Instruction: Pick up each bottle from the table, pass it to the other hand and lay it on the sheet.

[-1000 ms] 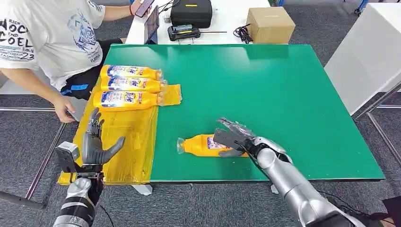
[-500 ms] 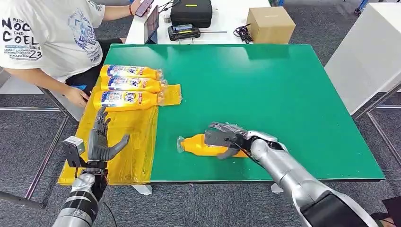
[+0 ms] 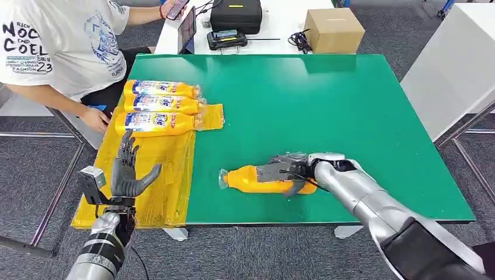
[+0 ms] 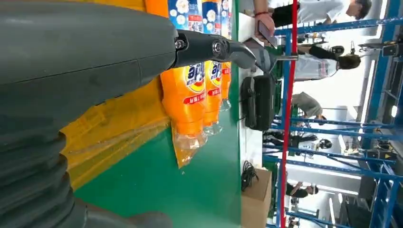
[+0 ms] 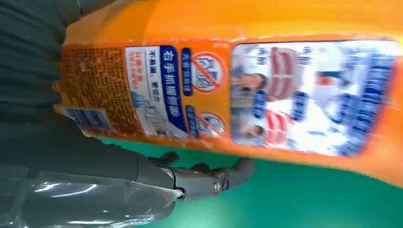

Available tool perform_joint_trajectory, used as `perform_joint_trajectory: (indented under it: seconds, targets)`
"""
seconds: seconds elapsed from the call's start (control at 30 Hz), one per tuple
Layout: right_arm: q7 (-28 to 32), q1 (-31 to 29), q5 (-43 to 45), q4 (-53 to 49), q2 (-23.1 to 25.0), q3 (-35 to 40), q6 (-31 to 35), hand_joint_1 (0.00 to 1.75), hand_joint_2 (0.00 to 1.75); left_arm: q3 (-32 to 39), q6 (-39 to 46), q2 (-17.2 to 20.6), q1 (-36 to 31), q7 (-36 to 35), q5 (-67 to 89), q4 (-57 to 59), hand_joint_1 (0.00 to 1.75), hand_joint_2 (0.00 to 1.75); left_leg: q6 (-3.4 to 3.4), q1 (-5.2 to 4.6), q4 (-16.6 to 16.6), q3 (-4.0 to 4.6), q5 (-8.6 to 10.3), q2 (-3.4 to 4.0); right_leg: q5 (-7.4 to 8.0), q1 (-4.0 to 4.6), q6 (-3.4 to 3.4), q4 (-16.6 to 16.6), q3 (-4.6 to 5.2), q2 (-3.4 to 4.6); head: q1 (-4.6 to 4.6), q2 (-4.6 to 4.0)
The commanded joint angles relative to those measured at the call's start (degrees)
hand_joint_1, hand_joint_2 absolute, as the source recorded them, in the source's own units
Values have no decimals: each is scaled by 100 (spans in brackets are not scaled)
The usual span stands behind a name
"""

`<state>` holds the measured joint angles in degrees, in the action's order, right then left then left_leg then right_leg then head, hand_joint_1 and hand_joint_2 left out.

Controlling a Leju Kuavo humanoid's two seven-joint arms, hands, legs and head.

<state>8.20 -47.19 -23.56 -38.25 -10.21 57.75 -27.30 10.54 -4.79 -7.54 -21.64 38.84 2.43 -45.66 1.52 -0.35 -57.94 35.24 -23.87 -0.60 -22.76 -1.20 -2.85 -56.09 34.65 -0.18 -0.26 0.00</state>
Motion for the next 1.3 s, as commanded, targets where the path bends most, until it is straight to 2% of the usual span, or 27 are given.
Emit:
perform_joint_trajectory:
  seconds: [0.03,0.37,0.4,0.43,0.47,0.5,0.57,0.6,0.67,0.93,1.03,1.1,1.13,1.2,1.3]
  targets:
    - [-99,-330,-50,116,-121,918,114,0,175,28,23,-55,-194,28,-47,346,0,175,-10,5,-3,-11,-7,2,-7,5,12,-3,-11,-1,0,0]
    - [-17,-216,-42,290,64,1300,81,0,175,-14,18,-99,-296,-21,-57,530,0,175,-12,13,-2,-27,-11,5,-9,14,15,4,-28,-1,0,0]
    - [-26,-197,-45,341,107,1339,113,9,175,-14,32,-98,-305,-22,-56,552,0,175,-9,9,-1,-22,-7,1,-7,10,12,3,-23,-4,0,0]
    - [-30,-164,-47,342,133,1347,138,37,175,-16,34,-104,-304,-22,-56,555,0,175,-7,7,0,-21,-5,2,-5,7,9,2,-20,-2,0,0]
    - [-23,-132,-37,402,178,1361,210,52,175,-22,38,-110,-312,-22,-55,579,0,175,-12,14,0,-32,-10,4,-7,15,17,7,-34,-1,0,0]
    - [-23,-111,-35,408,190,1366,221,136,175,-23,39,-115,-309,-22,-55,581,0,175,-11,11,3,-29,-7,4,-5,11,14,7,-30,-1,0,0]
    - [5,-85,-13,515,251,1341,474,162,175,-34,33,-117,-302,-17,-62,576,0,175,-13,14,4,-34,-8,5,-7,14,16,9,-35,-1,0,0]
    - [19,-75,-6,521,259,1325,536,168,175,-34,45,-121,-288,-16,-62,562,0,175,-11,12,2,-32,-7,9,-5,12,13,7,-30,2,0,0]
    - [71,-54,50,491,261,1228,708,175,175,-33,21,-118,-271,-18,-77,542,0,175,-13,15,1,-43,-9,13,-7,16,16,7,-40,2,0,0]
    - [108,-17,128,421,237,1080,920,175,175,-46,30,-111,-254,-17,-70,522,0,175,-11,15,3,-45,-6,10,-4,15,17,10,-42,3,2,0]
    - [246,391,409,65,164,441,1690,175,175,-12,-2,-115,-156,-7,-97,395,0,175,-10,15,5,-49,-9,8,-6,15,16,12,-48,4,0,0]
    - [434,1095,661,-627,205,-580,2684,175,175,34,31,-134,-27,-7,-99,223,0,175,-7,10,7,-43,-5,4,-4,10,10,11,-42,3,0,0]
    - [491,1694,614,-1313,368,-1346,3249,175,175,58,25,-148,93,-27,-97,53,0,175,-10,15,7,-49,-9,4,-8,15,14,13,-50,2,0,0]
    - [259,2137,257,-1969,499,-1802,3231,175,175,83,15,-160,231,-60,-97,-134,0,175,-8,16,12,-50,-9,18,-2,16,11,21,-49,17,0,0]
    - [227,2167,135,-2023,536,-1962,3114,175,175,94,17,-171,233,-77,-91,-148,0,175,-10,11,2,-27,-15,23,-5,11,12,2,-23,21,4,0]
